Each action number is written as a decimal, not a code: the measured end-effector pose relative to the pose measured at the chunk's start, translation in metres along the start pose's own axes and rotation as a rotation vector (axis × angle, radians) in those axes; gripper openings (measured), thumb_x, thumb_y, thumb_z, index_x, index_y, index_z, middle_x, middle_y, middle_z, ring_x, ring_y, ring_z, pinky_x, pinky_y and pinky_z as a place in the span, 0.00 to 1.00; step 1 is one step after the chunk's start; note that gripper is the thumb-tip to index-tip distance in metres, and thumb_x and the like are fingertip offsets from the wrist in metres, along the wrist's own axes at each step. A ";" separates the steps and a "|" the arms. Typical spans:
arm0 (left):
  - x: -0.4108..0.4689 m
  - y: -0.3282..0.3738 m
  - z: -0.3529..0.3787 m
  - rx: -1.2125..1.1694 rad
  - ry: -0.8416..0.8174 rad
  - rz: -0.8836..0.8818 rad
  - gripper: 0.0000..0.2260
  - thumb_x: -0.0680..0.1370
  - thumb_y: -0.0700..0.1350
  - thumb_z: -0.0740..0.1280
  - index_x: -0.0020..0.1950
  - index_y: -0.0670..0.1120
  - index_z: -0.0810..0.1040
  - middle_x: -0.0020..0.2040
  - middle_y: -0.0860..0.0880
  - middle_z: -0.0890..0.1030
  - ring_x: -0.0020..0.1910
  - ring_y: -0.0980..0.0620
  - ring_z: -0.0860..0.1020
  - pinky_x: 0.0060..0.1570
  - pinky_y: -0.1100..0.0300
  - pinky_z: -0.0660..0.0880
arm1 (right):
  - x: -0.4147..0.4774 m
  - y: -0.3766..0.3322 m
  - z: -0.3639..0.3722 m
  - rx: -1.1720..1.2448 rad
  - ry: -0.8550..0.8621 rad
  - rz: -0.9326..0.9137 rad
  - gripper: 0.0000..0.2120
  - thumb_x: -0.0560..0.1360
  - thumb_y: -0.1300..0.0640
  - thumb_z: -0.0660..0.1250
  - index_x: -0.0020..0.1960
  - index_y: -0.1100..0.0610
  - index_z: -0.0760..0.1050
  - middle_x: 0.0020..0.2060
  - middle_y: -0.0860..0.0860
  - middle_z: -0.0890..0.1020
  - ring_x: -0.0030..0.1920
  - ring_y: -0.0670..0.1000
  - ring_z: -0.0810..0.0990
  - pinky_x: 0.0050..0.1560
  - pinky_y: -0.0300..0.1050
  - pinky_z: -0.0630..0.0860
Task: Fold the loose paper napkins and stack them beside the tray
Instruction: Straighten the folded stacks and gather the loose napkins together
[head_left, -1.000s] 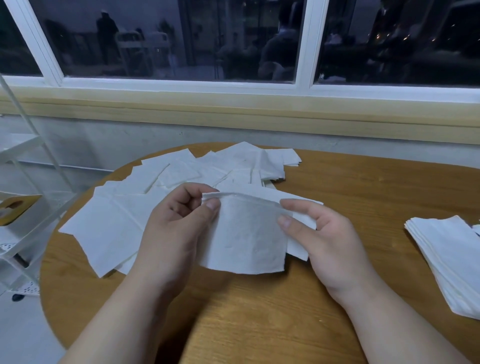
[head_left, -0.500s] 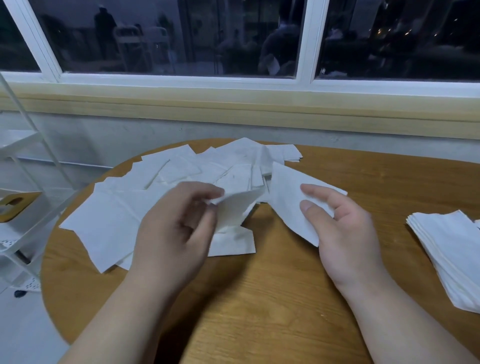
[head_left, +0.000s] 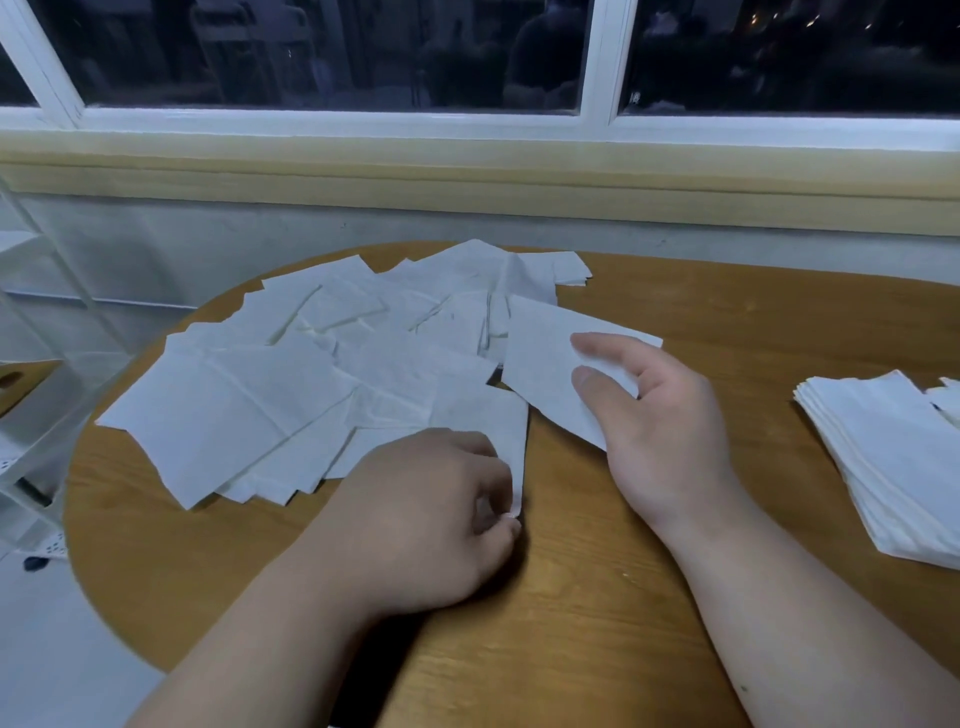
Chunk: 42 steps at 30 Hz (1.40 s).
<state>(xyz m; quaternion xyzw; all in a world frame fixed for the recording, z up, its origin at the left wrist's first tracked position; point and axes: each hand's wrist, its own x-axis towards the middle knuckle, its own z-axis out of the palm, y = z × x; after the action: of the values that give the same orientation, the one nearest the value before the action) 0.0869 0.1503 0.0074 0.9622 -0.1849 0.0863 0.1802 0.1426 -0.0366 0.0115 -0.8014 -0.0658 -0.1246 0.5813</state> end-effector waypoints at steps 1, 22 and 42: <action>-0.001 0.001 0.001 0.009 -0.006 -0.011 0.10 0.74 0.60 0.62 0.45 0.55 0.77 0.50 0.60 0.76 0.50 0.61 0.73 0.46 0.61 0.72 | 0.000 0.000 0.000 -0.003 0.002 -0.002 0.13 0.78 0.56 0.68 0.61 0.47 0.81 0.54 0.35 0.81 0.55 0.32 0.77 0.48 0.20 0.67; -0.002 -0.014 -0.025 -1.038 0.078 -0.453 0.04 0.62 0.40 0.71 0.32 0.41 0.85 0.42 0.45 0.86 0.40 0.51 0.82 0.46 0.57 0.74 | 0.004 0.005 -0.002 -0.048 0.007 0.004 0.10 0.79 0.54 0.67 0.59 0.48 0.82 0.50 0.31 0.80 0.55 0.26 0.73 0.51 0.18 0.65; 0.004 -0.010 -0.033 -1.176 0.434 -0.445 0.08 0.70 0.47 0.59 0.32 0.49 0.72 0.30 0.49 0.70 0.29 0.51 0.68 0.30 0.57 0.62 | 0.003 0.004 -0.003 0.074 0.009 -0.011 0.09 0.81 0.52 0.65 0.56 0.47 0.83 0.50 0.36 0.84 0.55 0.34 0.79 0.53 0.29 0.72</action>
<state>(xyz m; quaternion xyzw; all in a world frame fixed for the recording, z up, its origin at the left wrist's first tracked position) 0.0915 0.1706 0.0357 0.6795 0.0422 0.1237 0.7220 0.1458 -0.0407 0.0096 -0.7786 -0.0724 -0.1288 0.6099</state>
